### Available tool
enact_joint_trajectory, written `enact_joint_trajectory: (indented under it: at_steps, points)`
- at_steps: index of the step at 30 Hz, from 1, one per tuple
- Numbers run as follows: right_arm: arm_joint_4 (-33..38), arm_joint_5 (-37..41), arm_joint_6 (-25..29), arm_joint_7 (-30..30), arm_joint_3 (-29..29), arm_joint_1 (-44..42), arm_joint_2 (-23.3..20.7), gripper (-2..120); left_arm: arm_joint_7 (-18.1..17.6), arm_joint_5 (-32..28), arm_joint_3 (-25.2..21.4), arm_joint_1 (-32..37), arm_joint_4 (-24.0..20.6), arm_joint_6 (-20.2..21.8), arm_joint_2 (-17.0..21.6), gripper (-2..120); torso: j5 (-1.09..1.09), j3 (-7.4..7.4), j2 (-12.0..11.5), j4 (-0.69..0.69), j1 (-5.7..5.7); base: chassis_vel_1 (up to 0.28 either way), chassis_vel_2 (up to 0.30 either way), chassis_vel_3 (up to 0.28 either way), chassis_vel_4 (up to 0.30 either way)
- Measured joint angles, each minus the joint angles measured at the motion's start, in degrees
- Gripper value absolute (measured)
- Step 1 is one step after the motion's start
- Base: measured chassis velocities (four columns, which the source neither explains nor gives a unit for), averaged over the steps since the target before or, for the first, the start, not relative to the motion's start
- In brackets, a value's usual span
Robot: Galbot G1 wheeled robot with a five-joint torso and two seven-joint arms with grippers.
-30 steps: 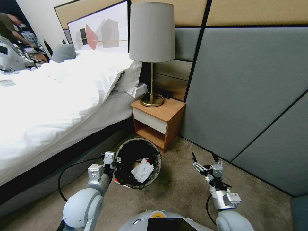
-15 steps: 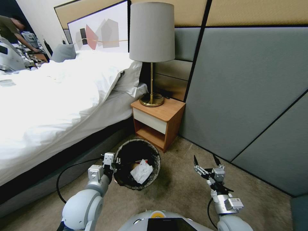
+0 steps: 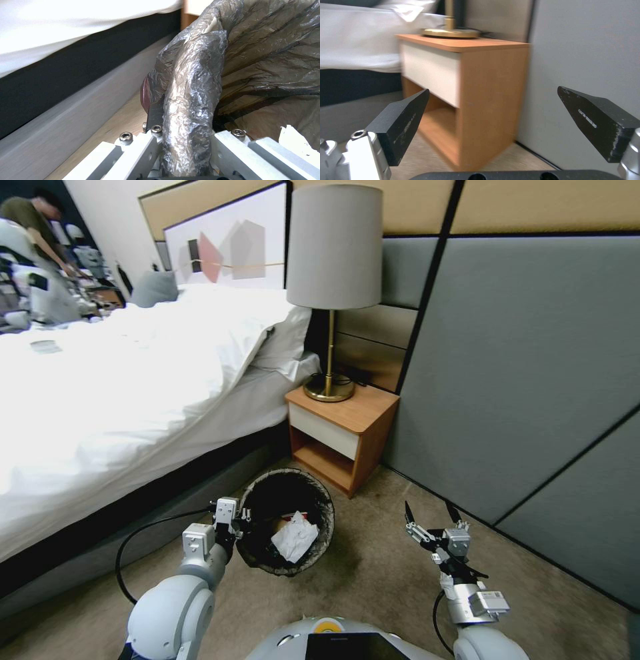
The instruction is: Pick up the trash bin, then pick up the garbage from the floor and place it into the trash bin.
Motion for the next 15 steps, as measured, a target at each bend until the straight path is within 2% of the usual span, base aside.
enact_joint_trajectory:
  at_steps: [15]
  points:
    - [-0.3, 0.2, -0.1, 0.1, 0.1, 0.1, -0.1, 100, 0.0, 0.0, 0.0, -0.1, -0.1, 0.0, 0.0, 1, 0.0, 0.0, 0.0, -0.01, 0.0, 0.09, 0.084, 0.084, 0.088]
